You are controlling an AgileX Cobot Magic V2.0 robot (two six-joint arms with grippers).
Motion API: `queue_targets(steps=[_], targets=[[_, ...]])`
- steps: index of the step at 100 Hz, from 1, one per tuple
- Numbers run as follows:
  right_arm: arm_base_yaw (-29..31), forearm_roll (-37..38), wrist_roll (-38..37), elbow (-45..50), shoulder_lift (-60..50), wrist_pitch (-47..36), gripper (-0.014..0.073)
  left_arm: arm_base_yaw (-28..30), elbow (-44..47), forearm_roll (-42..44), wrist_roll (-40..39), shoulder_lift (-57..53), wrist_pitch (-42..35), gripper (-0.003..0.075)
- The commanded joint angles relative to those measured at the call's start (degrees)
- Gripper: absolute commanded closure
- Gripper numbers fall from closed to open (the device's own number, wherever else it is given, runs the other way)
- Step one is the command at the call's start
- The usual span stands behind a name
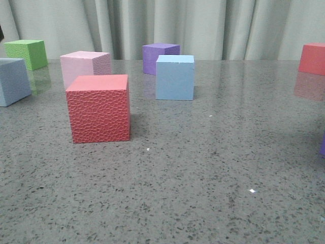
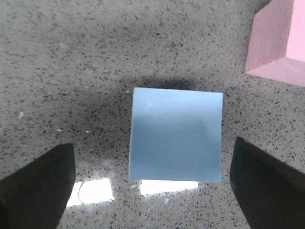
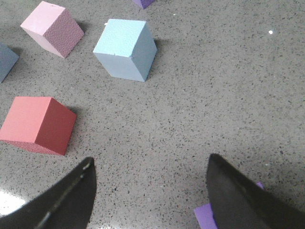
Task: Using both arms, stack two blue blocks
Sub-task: 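Lower the left gripper onto the other light blue cube and grasp it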
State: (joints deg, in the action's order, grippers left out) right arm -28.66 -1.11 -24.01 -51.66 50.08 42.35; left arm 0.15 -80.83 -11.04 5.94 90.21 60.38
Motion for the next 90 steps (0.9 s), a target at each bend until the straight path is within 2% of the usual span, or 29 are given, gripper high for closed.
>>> queue_targets(steps=[1,64,74,90], targets=[[0.0,0.7,0.5,-1.4,-0.8,-3.3,0.01,-1.0,-2.1,-1.6,0.7,-1.1,-2.0,0.0092],[0.0,1.5,0.5,-1.4,-0.8,-3.0,0.01,-1.2,-2.1,-1.9,0.7,5.7,-3.3,0.0094],[0.0,1.6,0.5,-1.4,-0.8,-2.8,0.01,-1.2,-2.1,-1.9,0.7,5.7,-3.3,0.0143],[0.0,2.4,0.5,-1.4,-0.8,-2.4,0.01,-1.2,-2.1,-1.9,0.7,5.7,-3.1,0.029]])
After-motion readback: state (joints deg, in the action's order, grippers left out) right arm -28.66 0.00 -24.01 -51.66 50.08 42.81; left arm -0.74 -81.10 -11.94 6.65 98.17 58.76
